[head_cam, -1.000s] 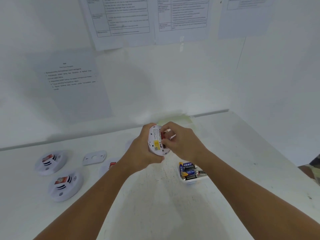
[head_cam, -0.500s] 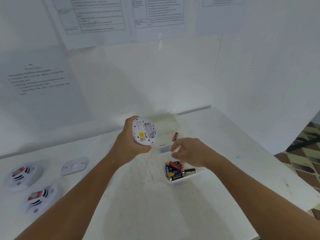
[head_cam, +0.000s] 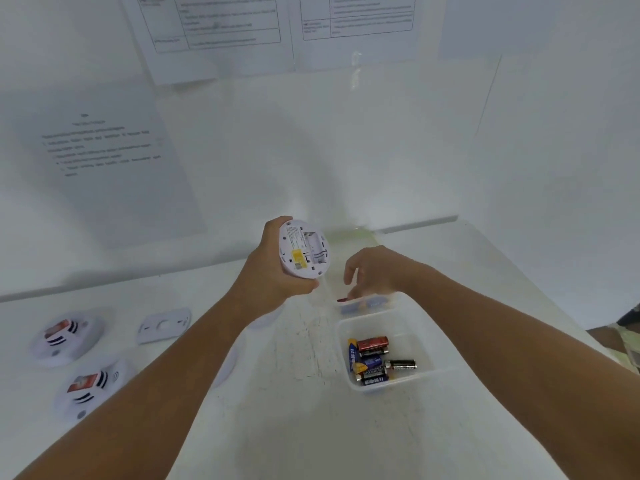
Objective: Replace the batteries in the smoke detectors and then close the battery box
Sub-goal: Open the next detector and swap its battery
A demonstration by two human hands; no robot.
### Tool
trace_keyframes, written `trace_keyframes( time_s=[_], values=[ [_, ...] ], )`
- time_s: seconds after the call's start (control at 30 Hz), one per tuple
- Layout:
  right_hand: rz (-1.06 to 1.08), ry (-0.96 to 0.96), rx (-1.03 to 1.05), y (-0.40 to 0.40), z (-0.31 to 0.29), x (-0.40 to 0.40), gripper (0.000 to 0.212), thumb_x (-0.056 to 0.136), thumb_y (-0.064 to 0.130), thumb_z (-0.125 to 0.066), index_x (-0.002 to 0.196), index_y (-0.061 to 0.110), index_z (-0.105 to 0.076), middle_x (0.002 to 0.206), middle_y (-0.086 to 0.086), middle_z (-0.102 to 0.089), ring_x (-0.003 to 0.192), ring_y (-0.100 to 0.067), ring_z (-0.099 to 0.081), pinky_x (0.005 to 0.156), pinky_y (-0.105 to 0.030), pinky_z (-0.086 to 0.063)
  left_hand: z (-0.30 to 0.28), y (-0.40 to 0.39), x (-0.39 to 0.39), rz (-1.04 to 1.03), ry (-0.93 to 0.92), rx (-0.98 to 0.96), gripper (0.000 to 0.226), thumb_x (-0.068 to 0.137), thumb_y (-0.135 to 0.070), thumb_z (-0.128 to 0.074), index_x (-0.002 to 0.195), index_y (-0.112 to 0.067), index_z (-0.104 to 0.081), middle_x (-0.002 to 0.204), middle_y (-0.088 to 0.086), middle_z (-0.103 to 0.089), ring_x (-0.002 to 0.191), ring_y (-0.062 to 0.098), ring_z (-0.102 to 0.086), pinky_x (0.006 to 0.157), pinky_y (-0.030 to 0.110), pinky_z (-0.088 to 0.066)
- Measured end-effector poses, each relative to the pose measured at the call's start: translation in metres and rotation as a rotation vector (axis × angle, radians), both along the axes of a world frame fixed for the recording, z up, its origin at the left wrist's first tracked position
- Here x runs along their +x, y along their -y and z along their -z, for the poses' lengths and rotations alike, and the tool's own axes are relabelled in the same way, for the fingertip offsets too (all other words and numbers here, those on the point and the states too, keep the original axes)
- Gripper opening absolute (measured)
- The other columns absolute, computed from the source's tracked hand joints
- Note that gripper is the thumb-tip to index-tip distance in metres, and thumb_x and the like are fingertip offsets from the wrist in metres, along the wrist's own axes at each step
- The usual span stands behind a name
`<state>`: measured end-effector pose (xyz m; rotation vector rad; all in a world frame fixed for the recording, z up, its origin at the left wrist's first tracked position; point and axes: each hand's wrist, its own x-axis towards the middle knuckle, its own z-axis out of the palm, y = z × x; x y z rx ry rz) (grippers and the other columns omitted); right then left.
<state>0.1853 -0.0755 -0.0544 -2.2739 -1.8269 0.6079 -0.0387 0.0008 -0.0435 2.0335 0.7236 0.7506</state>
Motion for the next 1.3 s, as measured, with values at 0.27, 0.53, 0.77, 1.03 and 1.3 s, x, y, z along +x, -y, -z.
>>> trace_keyframes(
  time_s=[0.27, 0.53, 0.77, 1.03, 1.3],
  values=[
    [-0.087, 0.068, -0.021, -0.016, 0.008, 0.007, 0.034, 0.075, 0.042, -0.087, 0.1, 0.026, -0.07, 0.087, 0.018, -0.053, 0.082, -0.009, -0.058, 0.079, -0.03, -0.053, 0.001, -0.009, 0.0, -0.04, -0.001, -0.002, 0.099, 0.067, -0.007, -0.094, 0.142, -0.037, -0.036, 0.124, -0.022, -0.058, 0.112, -0.002, -0.061, 0.084, 0.016, -0.055],
    [-0.27, 0.016, -0.057, -0.018, 0.013, 0.007, 0.015, 0.089, 0.02, -0.072, 0.101, 0.029, -0.077, 0.105, 0.015, -0.071, 0.097, -0.008, -0.066, 0.087, -0.025, -0.054, 0.008, -0.016, 0.0, -0.066, -0.016, -0.012, 0.101, 0.067, -0.008, -0.094, 0.145, -0.035, -0.035, 0.125, -0.021, -0.058, 0.111, 0.001, -0.062, 0.086, 0.02, -0.057],
    [-0.197, 0.113, 0.051, -0.026, 0.023, 0.006, 0.015, 0.083, 0.024, -0.074, 0.093, 0.032, -0.067, 0.087, 0.015, -0.063, 0.083, -0.013, -0.062, 0.069, -0.028, -0.052, 0.013, -0.016, -0.002, -0.066, -0.029, -0.012, 0.101, 0.067, -0.007, -0.094, 0.143, -0.036, -0.035, 0.125, -0.021, -0.057, 0.112, -0.001, -0.06, 0.084, 0.016, -0.055],
    [-0.199, 0.349, 0.024, -0.031, 0.026, 0.003, 0.009, 0.085, 0.03, -0.072, 0.094, 0.03, -0.075, 0.099, 0.01, -0.066, 0.089, -0.017, -0.064, 0.072, -0.03, -0.052, 0.021, -0.017, -0.004, -0.077, -0.053, -0.027, 0.105, 0.065, -0.011, -0.096, 0.146, -0.037, -0.033, 0.128, -0.02, -0.057, 0.113, 0.0, -0.06, 0.09, 0.024, -0.058],
    [-0.063, -0.2, 0.241, -0.015, 0.004, 0.002, 0.009, 0.096, 0.039, -0.062, 0.099, 0.031, -0.06, 0.103, 0.01, -0.067, 0.083, -0.023, -0.068, 0.06, -0.035, -0.056, 0.022, -0.017, -0.015, -0.097, -0.079, -0.007, 0.102, 0.067, -0.012, -0.095, 0.143, -0.041, -0.033, 0.125, -0.022, -0.058, 0.106, -0.005, -0.062, 0.075, 0.023, -0.057]
  ],
)
